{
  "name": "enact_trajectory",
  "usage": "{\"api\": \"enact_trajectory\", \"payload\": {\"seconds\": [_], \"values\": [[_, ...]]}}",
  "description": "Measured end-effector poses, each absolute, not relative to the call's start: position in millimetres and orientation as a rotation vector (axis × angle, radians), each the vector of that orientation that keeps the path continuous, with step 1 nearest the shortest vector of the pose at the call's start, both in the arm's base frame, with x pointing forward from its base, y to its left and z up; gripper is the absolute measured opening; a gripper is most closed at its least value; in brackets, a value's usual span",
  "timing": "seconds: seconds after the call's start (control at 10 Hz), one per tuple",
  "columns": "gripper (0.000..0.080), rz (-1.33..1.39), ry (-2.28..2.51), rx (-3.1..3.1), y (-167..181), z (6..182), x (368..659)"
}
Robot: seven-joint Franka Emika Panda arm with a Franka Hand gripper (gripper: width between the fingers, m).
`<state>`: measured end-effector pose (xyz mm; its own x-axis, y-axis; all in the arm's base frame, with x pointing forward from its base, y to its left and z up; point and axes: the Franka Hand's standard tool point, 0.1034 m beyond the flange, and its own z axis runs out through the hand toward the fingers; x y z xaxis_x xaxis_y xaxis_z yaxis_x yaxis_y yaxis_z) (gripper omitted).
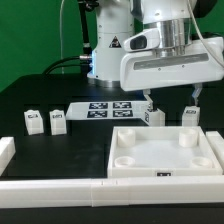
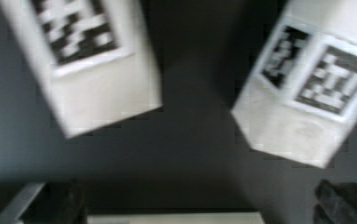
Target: Assemble one leg
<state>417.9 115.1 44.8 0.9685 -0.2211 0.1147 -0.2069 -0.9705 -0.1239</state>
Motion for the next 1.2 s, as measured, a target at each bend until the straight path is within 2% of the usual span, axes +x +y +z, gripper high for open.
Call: {"api": "enact_trajectory", "payload": {"seconds": [0.3, 0.6, 0.7, 1.2], "values": [[0.0648, -0.156, 0.728, -2.911, 130.8, 42.8, 415.9], [0.0648, -0.106, 0.642, -2.936, 128.8, 41.9, 417.5], [0.0648, -0.047, 0.484, -2.975, 131.9, 39.9, 413.1], [0.0648, 0.698, 0.450, -2.827, 133.3, 42.6, 412.9]]}}
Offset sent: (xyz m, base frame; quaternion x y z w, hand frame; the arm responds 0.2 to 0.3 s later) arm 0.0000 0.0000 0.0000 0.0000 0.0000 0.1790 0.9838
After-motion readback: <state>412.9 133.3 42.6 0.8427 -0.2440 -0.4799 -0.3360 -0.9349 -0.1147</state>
